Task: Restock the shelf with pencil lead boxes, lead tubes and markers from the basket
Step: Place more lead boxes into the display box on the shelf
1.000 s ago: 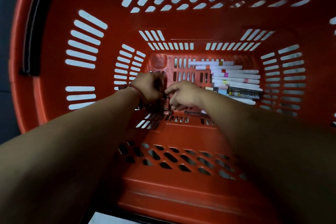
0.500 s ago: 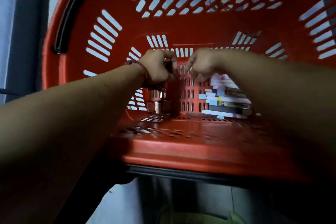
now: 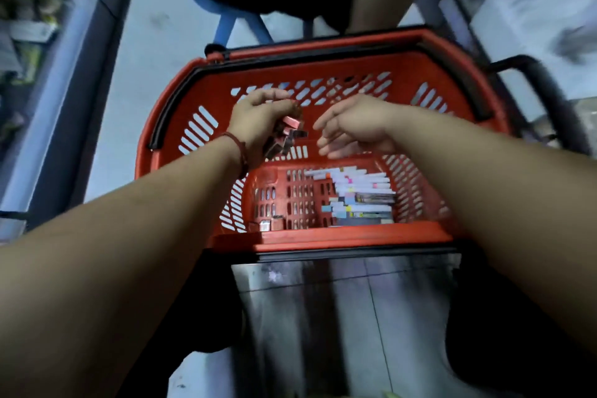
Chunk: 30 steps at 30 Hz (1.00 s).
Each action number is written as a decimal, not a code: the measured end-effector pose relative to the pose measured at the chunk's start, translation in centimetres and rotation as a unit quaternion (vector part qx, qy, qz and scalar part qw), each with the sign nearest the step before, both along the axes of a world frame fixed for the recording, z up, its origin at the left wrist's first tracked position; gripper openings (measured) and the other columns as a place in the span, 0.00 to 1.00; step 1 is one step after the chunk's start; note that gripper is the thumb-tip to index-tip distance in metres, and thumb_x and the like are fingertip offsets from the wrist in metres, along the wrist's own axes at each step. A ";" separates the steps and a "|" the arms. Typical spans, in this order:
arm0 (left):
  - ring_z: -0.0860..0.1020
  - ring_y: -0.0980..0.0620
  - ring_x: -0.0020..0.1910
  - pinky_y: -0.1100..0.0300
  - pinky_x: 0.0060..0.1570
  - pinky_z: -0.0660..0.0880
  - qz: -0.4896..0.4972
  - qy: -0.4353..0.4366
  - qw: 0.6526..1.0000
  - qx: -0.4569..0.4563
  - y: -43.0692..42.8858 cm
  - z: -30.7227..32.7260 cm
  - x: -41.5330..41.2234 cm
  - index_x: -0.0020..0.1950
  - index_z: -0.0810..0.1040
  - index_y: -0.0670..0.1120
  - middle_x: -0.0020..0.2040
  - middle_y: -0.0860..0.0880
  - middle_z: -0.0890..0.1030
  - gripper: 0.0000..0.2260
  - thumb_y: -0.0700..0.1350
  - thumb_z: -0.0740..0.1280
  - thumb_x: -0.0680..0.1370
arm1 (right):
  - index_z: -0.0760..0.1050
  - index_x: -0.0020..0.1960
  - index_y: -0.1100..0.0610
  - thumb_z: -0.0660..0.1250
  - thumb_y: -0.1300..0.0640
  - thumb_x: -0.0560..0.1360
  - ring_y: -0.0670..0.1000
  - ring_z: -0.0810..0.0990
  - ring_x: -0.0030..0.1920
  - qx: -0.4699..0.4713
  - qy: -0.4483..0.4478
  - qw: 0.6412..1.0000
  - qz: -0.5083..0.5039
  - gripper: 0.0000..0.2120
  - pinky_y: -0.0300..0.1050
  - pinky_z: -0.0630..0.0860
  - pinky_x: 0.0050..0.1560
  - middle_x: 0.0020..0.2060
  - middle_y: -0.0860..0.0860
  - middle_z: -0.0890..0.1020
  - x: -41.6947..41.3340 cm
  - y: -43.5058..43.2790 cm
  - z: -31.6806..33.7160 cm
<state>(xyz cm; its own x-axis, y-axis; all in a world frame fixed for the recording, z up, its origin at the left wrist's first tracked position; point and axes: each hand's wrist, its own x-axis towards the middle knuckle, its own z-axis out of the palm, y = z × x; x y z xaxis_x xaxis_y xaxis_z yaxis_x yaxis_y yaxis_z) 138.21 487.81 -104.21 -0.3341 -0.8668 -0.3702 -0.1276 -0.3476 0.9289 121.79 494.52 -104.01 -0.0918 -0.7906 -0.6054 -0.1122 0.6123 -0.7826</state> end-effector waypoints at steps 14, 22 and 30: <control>0.78 0.45 0.39 0.51 0.41 0.76 -0.002 0.183 0.982 -0.036 15.4 16.7 -6.4 0.53 0.79 0.44 0.43 0.40 0.80 0.11 0.36 0.72 0.73 | 0.78 0.52 0.66 0.69 0.65 0.77 0.53 0.82 0.38 -0.114 -0.100 0.974 -0.166 0.05 0.38 0.81 0.36 0.42 0.62 0.82 -1.5 17.2 21.3; 0.78 0.49 0.29 0.59 0.28 0.75 -0.016 0.206 0.976 -0.070 22.9 22.6 -8.5 0.49 0.79 0.46 0.35 0.45 0.81 0.06 0.37 0.72 0.75 | 0.78 0.45 0.65 0.68 0.69 0.76 0.51 0.82 0.31 -0.121 -0.182 0.952 -0.214 0.02 0.37 0.82 0.38 0.33 0.59 0.82 -3.1 26.1 27.0; 0.76 0.49 0.24 0.63 0.24 0.72 -0.055 0.260 0.963 -0.041 28.0 26.6 -11.6 0.55 0.76 0.46 0.33 0.45 0.80 0.08 0.38 0.69 0.78 | 0.72 0.45 0.63 0.65 0.69 0.73 0.51 0.80 0.31 -0.132 -0.105 0.951 -0.258 0.04 0.37 0.81 0.35 0.37 0.58 0.78 -5.6 33.2 31.8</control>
